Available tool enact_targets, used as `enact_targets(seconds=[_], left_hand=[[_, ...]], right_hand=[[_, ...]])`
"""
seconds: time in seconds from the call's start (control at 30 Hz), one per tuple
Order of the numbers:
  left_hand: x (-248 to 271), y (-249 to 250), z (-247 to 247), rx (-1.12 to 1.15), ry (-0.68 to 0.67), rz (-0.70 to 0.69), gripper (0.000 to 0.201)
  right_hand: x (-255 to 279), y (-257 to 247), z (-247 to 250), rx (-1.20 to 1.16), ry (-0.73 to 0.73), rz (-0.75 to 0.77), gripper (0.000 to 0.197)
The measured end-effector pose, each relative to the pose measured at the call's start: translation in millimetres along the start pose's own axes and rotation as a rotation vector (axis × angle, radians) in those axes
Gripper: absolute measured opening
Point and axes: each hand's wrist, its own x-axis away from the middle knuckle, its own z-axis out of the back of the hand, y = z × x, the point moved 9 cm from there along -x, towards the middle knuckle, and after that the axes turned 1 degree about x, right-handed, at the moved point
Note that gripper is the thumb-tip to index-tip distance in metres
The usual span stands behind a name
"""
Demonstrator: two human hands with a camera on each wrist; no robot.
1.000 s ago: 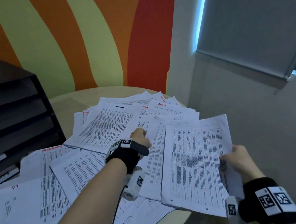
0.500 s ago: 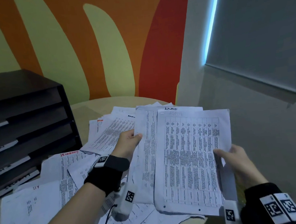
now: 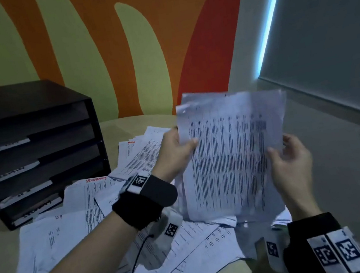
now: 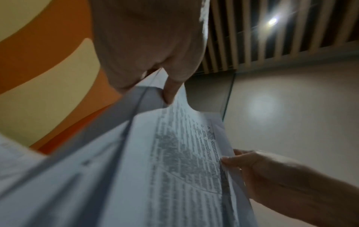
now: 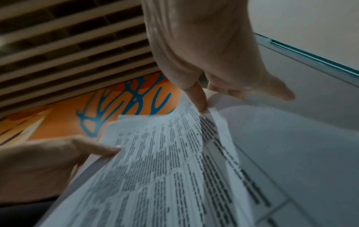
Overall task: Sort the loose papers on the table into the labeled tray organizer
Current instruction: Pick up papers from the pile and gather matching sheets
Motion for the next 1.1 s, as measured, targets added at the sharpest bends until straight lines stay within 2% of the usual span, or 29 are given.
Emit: enact_targets(seconds=[0.03,0.1,0.2,0.27,0.37,0.43,0.5,0.63,0.7,0.8,0.87,0.93,1.0,1.07,1.1], left_hand=[[-4.8,13.3,3.4,-0.011,0.017,-0.046,0.021],[-11.7,36.6,11.7,0.038,0.061,-0.103,0.022],[-16.2,48.8,20.8,0.119,0.078,-0.159,0.026],[-15.9,34.4,21.1,0.089,0.035,-0.102,0.021],[-8.4,-22.1,12.2,-0.064,-0.139,0.092,0.014],[0.6,-64.4,11.8,-0.208,-0.238,0.204,0.026],[2.2,-99.5,19.7,-0.365,-0.293,0.259,0.048],[-7.6,-158.4,55.9,-1.023,-0.409,0.318,0.106],[-10.1,-175.3,68.7,-1.203,-0.455,0.332,0.113],[-8.2,-182.7,70.6,-1.208,-0.539,0.380,0.100],[-6.9,-180.6,63.5,-1.199,-0.611,0.383,0.088],[-9.2,-175.6,57.1,-1.253,-0.613,0.342,0.067],[-10.5,-169.7,49.2,-1.370,-0.633,0.296,0.037],[-9.8,-160.2,46.7,-1.477,-0.642,0.319,0.007],[-9.9,-154.4,45.1,-1.509,-0.645,0.326,0.005]], right_hand=[[1.1,-14.7,2.7,-0.034,0.027,0.063,0.020],[6.8,-41.1,7.1,-0.202,0.062,0.164,0.025],[17.0,-61.1,4.1,-0.352,0.029,0.231,0.018],[16.7,-44.2,-10.2,-0.352,-0.054,0.153,0.012],[18.1,5.9,-36.5,-0.252,-0.195,-0.057,0.014],[20.5,31.6,-41.3,-0.179,-0.212,-0.163,0.016],[16.1,41.2,-30.9,-0.162,-0.147,-0.205,0.013],[-1.3,58.3,4.8,-0.112,-0.002,-0.265,0.004],[-8.6,77.2,17.3,-0.055,0.016,-0.329,0.006],[-10.5,102.8,25.7,0.021,0.001,-0.438,0.016],[-8.4,112.4,26.8,0.045,-0.010,-0.480,0.013],[-6.3,115.5,23.4,0.055,-0.026,-0.494,0.007],[-4.4,115.1,19.0,0.044,-0.035,-0.493,0.006],[-3.1,114.5,15.9,0.036,-0.041,-0.499,0.001],[-2.8,114.7,15.6,0.033,-0.039,-0.505,0.003]])
